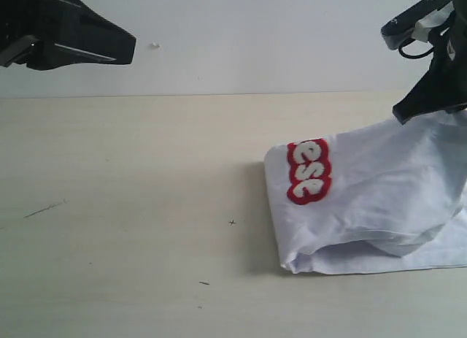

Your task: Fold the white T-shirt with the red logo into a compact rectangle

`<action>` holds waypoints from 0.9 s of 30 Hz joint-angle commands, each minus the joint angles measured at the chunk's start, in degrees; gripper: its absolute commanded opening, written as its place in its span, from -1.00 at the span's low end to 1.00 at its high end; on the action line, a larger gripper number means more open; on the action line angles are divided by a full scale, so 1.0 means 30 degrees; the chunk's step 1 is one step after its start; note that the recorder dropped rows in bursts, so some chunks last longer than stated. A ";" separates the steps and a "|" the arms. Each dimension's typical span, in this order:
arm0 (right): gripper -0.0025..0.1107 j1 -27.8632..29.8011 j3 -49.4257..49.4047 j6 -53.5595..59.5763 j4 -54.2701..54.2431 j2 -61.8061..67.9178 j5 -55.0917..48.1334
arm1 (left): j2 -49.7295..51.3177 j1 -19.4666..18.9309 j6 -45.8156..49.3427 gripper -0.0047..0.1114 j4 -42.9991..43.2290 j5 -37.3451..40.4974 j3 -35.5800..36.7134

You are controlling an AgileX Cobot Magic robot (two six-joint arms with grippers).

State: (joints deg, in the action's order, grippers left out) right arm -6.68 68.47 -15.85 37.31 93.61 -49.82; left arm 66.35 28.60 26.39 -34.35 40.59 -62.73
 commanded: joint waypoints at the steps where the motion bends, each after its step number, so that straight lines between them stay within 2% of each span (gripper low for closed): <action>1: -0.96 -0.0001 0.0173 -0.3318 0.6128 0.0696 -0.1672 | -0.0135 -0.0028 -0.0108 -0.43 -0.0023 -0.0126 0.0040; 7: -0.95 0.0039 0.0173 -0.5244 1.0003 0.3062 -0.5137 | -0.0135 -0.0028 -0.0108 -0.43 -0.0023 -0.0126 0.0040; 10: -0.88 0.0039 0.0173 -0.6504 1.2537 0.4023 -0.6527 | -0.0135 -0.0028 -0.0108 -0.43 -0.0023 -0.0092 0.0040; 15: -0.63 0.0039 0.0173 -0.6785 1.3656 0.5318 -0.6713 | -0.0135 -0.0028 -0.0289 -0.43 -0.0023 -0.0091 0.0040; 20: -0.19 0.0039 0.0173 -0.7757 1.3618 0.5740 -0.6713 | -0.0135 -0.0028 -0.0287 -0.43 -0.0023 -0.0056 0.0040; 22: -0.10 0.0039 0.0173 -0.7757 1.3660 0.5740 -0.6713 | -0.0135 -0.0028 -0.0287 -0.43 -0.0023 -0.0022 0.0040; 25: -0.15 0.0039 0.0210 -0.8171 1.2441 0.5670 -0.6286 | -0.0135 -0.0028 -0.0287 -0.43 -0.0023 -0.0022 0.0040; 27: -0.35 0.0039 0.0210 -0.6660 0.9327 0.5595 -0.3977 | -0.0135 -0.0028 -0.0287 -0.43 -0.0023 0.0016 0.0040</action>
State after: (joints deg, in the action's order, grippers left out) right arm -6.68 68.70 -39.16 73.95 110.88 -67.89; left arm 66.35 28.60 25.90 -34.35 40.59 -62.73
